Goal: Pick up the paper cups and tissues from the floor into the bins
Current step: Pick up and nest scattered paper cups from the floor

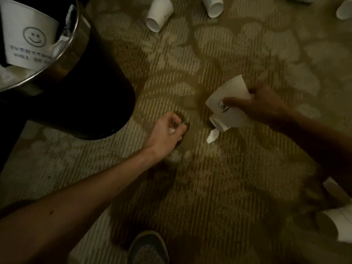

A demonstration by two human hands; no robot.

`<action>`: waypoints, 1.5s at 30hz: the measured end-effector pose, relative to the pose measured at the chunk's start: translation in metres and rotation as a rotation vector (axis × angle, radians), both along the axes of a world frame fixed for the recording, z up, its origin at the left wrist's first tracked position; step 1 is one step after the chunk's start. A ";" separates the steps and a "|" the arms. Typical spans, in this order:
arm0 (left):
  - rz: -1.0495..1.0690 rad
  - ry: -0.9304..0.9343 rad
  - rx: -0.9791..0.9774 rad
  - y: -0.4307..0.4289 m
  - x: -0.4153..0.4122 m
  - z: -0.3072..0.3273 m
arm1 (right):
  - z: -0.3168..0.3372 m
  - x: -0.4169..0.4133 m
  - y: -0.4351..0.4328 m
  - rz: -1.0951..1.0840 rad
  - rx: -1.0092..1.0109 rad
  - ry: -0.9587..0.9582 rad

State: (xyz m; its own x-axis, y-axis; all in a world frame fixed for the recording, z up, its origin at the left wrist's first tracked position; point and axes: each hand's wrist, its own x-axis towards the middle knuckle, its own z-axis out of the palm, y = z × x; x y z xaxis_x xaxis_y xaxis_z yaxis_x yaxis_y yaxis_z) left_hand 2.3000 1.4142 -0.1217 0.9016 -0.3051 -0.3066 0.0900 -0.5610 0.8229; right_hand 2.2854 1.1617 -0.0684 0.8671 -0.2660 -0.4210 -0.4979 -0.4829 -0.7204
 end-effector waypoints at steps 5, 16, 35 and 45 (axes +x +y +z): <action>-0.082 0.066 0.014 -0.037 -0.006 -0.002 | -0.013 -0.009 -0.010 -0.156 0.135 0.028; -0.382 -0.130 0.238 -0.081 -0.016 -0.028 | -0.019 -0.026 -0.031 -0.197 0.156 -0.059; 0.144 0.331 -0.235 -0.111 -0.045 0.024 | -0.001 -0.073 -0.008 -0.344 0.298 -0.032; 0.189 -0.214 -0.131 -0.048 0.024 0.155 | 0.100 -0.010 0.054 -0.253 0.523 -0.234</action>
